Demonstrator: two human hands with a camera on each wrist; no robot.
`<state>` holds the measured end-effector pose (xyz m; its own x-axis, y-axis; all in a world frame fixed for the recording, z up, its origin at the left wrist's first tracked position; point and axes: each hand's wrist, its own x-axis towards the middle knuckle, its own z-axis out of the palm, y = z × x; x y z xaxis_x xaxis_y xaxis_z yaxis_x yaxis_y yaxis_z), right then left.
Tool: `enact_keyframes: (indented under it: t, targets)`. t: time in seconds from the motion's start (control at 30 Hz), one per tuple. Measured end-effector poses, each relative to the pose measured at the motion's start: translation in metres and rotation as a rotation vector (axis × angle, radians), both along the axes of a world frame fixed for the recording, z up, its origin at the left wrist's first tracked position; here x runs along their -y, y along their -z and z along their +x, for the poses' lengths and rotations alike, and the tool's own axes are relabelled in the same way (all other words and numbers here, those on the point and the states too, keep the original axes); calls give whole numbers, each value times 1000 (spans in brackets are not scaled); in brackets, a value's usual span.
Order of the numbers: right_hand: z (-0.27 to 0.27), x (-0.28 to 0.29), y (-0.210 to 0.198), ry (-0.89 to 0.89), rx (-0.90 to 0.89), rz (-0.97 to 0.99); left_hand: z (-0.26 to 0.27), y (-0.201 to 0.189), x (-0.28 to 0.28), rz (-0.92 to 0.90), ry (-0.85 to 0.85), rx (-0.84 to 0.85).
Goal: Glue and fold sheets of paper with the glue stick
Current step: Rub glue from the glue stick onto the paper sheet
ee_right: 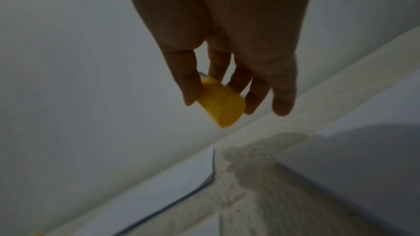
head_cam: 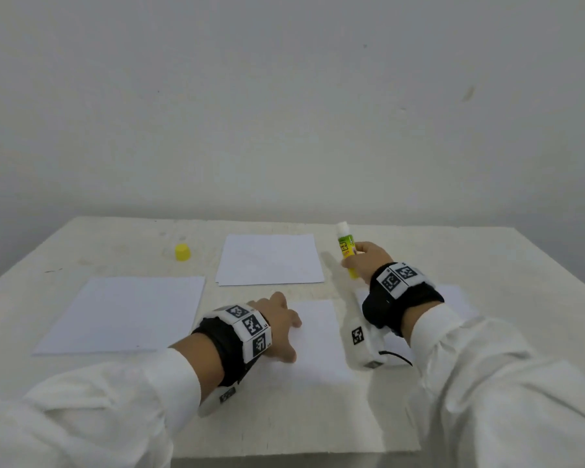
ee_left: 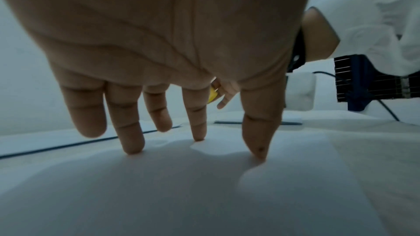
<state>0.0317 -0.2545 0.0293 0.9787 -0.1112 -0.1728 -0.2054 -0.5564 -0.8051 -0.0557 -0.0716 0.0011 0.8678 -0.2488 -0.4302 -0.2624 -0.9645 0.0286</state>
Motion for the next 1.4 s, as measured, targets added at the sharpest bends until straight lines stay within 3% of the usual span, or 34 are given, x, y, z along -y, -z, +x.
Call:
enact_keyframes:
  t: [0.17,0.53,0.63,0.73,0.9,1.1,1.27,1.4]
  targets:
    - [17,-4,7,13,-68,-287,3,1,-3,13,28,-4]
    - [20,-12,22,-3,-141,-455,-2,3,-13,-78,34,13]
    - [4,-8,13,16,-228,-449,-5,1,-17,-80,78,32]
    - [-21,-14,-7,-101,-305,-573,-9,-9,-37,-172,46,82]
    - [-48,-80,-22,-450,-242,-644,-9,-25,-120,-191,-174,141]
    - [-34,-208,-4,-710,-179,-784,-10,-16,-245,122,-405,-17]
    - [-17,-265,19,-724,-135,-1037,-6,4,-291,180,-414,-74]
    - [-18,-270,29,-712,-192,-1076,-6,6,-295,168,-388,-122]
